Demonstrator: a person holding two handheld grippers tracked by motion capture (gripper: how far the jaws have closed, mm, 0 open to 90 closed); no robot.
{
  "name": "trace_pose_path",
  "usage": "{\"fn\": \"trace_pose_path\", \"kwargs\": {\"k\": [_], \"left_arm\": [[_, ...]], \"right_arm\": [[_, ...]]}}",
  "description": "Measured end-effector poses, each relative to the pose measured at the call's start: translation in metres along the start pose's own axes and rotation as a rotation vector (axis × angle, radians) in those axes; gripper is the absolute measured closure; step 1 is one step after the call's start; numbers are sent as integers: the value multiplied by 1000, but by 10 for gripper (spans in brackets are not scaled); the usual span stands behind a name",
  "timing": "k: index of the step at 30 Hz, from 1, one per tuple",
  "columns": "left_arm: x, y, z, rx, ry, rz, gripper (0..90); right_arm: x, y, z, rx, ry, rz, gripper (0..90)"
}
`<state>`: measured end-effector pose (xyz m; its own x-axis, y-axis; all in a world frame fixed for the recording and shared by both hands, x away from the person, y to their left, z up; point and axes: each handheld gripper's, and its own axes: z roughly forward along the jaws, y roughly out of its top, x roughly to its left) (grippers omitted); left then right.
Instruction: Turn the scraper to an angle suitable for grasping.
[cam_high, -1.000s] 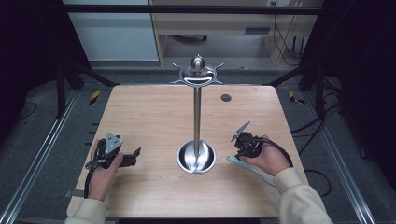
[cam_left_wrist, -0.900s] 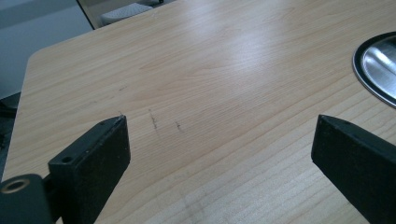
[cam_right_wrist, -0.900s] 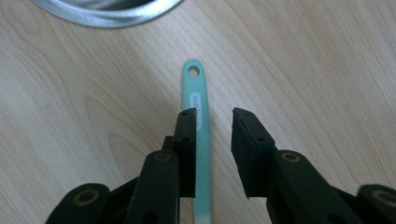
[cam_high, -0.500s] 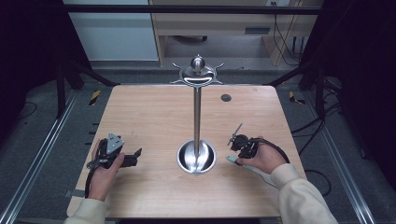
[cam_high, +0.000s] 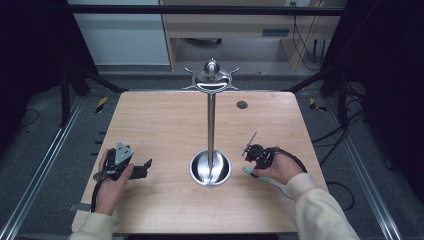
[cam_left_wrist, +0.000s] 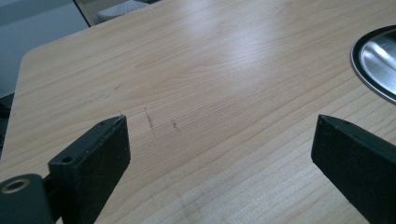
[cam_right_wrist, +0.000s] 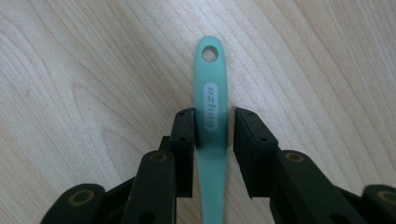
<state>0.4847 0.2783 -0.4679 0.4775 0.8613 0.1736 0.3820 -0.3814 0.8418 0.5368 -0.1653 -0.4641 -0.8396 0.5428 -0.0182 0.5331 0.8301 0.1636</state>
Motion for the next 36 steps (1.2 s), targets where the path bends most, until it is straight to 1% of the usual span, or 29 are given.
{"fn": "trace_pose_path", "kwargs": {"k": [1, 2, 4, 7, 10, 12, 13, 15, 16, 20, 21, 22, 23, 24, 25, 26, 27, 28, 29, 30, 32, 36], "left_arm": [[0, 0, 0, 0, 0, 1, 42], [0, 0, 0, 1, 0, 1, 42], [0, 0, 0, 1, 0, 2, 43], [0, 0, 0, 1, 0, 1, 43], [0, 0, 0, 1, 0, 1, 43], [0, 0, 0, 1, 0, 1, 43], [0, 0, 0, 1, 0, 1, 43], [0, 0, 0, 2, -1, 2, 43], [0, 0, 0, 2, -1, 1, 43], [0, 0, 0, 4, -2, 3, 43], [0, 0, 1, 4, -1, 3, 43], [0, 0, 1, 4, -1, 3, 43], [0, 0, 1, 4, -1, 2, 43], [0, 0, 1, 4, -1, 1, 43], [0, 0, 1, 5, -1, 1, 43], [0, 0, 1, 5, -1, 1, 43], [0, 0, 1, 5, -1, 1, 43], [0, 0, 1, 5, -2, 1, 43], [0, 0, 1, 4, -2, 1, 43], [0, 0, 0, 4, -2, 1, 43], [0, 0, 1, 3, -2, 1, 43], [0, 0, 1, 5, -3, 0, 43]], "right_arm": [[0, 0, 1, 0, 0, -6, 703], [1, 1, 1, 15, 0, -5, 715], [1, 2, 1, 13, 4, -4, 732], [0, 2, 2, 9, 11, -9, 734], [0, 3, 1, 23, 6, -15, 739], [1, 4, 1, 26, 17, -2, 740], [0, 3, 0, 16, 21, -18, 741], [-1, 1, -4, -9, 31, -7, 742], [-1, 1, -4, -9, 31, -7, 742], [-1, -1, -16, -31, 33, 8, 744], [-1, -1, -20, -41, 33, 6, 744], [-2, -2, -28, -64, 24, 9, 744], [-2, -2, -28, -64, 24, 9, 744], [-2, -2, -38, -85, 14, 14, 744], [-3, -3, -42, -95, 10, 16, 745], [-5, -3, -44, -114, 6, 13, 745], [-5, -3, -44, -114, 6, 13, 745], [-5, -3, -48, -114, 5, 23, 745], [-6, -4, -50, -127, -1, 27, 745], [-7, -4, -53, -130, -1, 24, 746], [-6, -4, -58, -137, -8, 35, 746], [-6, -4, -69, -171, -14, 33, 746]]}}
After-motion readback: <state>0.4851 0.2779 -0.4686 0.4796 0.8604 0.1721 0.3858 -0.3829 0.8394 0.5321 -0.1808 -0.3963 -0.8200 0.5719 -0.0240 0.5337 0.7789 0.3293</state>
